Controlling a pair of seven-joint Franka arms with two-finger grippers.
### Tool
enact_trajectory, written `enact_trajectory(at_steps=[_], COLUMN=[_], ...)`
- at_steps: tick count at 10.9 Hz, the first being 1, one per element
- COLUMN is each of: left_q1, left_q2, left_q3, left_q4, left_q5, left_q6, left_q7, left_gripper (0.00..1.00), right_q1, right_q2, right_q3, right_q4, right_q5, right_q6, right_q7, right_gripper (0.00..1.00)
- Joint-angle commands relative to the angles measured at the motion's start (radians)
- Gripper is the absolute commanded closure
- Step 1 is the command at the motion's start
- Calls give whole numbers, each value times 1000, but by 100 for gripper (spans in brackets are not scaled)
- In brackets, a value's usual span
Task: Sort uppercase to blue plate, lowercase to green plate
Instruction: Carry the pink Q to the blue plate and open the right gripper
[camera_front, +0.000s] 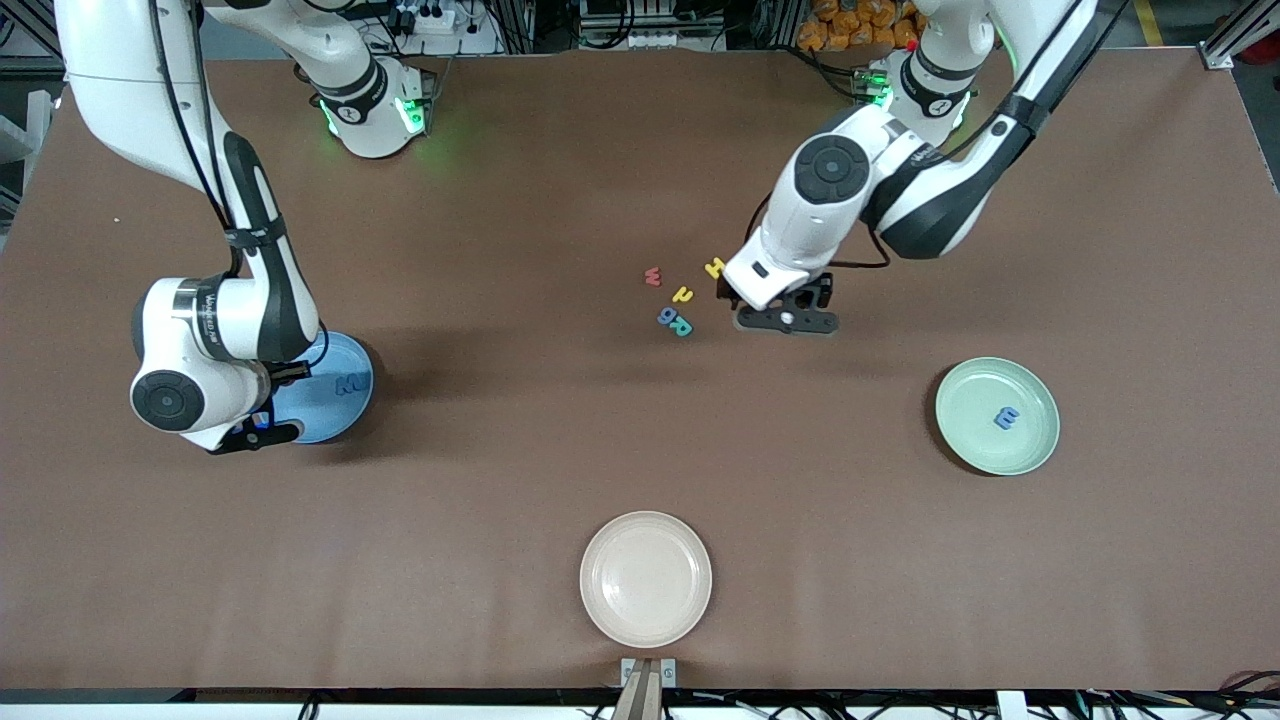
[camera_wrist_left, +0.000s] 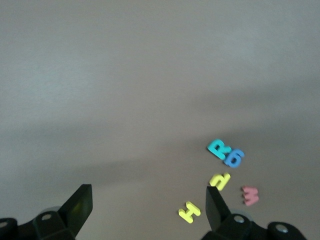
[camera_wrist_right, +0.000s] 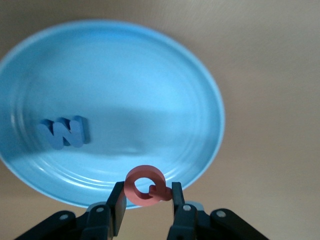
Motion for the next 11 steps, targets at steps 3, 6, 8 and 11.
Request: enact_trajectory(at_steps=[3, 6, 8, 11], left_q1=[-72, -101, -109, -136], left_q2=[78, 129, 172, 198], left_q3=[-1, 4, 4, 24], left_q4=[-4, -5, -7, -10], left_q5=[101, 130, 133, 135], left_q6=[87, 117, 118, 118], left_q7=[67, 58, 49, 49], left_gripper=[0, 0, 0, 0], right_q1=[-25, -25, -23, -19], right_q2=[24, 32, 33, 32], right_q3=[-4, -4, -4, -4], right_q4=[-52, -52, -52, -51], right_q5=[98, 101, 103, 103], right_q6=[27, 33, 32, 32], right_q7=[-70, -78, -76, -73], right_gripper=[81, 63, 39, 18])
